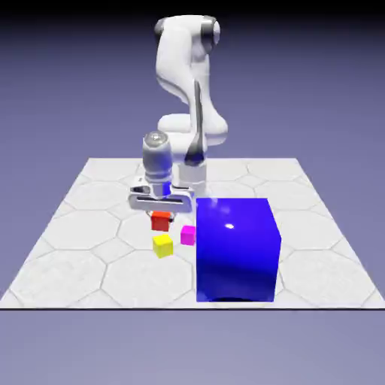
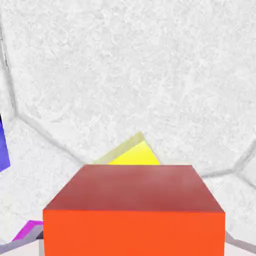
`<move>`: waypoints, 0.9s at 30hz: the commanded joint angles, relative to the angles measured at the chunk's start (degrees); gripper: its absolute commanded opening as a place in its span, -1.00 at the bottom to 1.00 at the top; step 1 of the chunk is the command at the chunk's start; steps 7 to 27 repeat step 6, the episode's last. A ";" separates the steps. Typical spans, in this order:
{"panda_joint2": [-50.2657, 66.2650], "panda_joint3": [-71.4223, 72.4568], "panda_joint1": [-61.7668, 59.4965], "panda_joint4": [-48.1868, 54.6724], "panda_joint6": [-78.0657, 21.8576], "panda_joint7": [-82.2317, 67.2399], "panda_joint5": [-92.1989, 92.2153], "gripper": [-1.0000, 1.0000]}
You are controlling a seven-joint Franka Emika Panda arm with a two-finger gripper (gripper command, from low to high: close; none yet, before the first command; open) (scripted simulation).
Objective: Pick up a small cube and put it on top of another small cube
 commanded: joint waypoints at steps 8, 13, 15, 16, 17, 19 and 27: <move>3.06 0.17 -0.07 -0.24 3.28 -0.48 0.66 1.00; 3.06 0.17 -0.07 -0.24 3.28 -0.48 0.66 1.00; 3.06 0.17 -0.07 -0.24 3.28 -0.48 0.66 1.00; 3.06 0.17 -0.07 -0.24 3.28 -0.48 0.66 1.00; 3.06 0.17 -0.07 -0.24 3.28 -0.48 0.66 1.00; 3.06 0.17 -0.07 -0.24 3.28 -0.48 0.66 1.00; 3.06 0.17 -0.07 -0.24 3.28 -0.48 0.66 1.00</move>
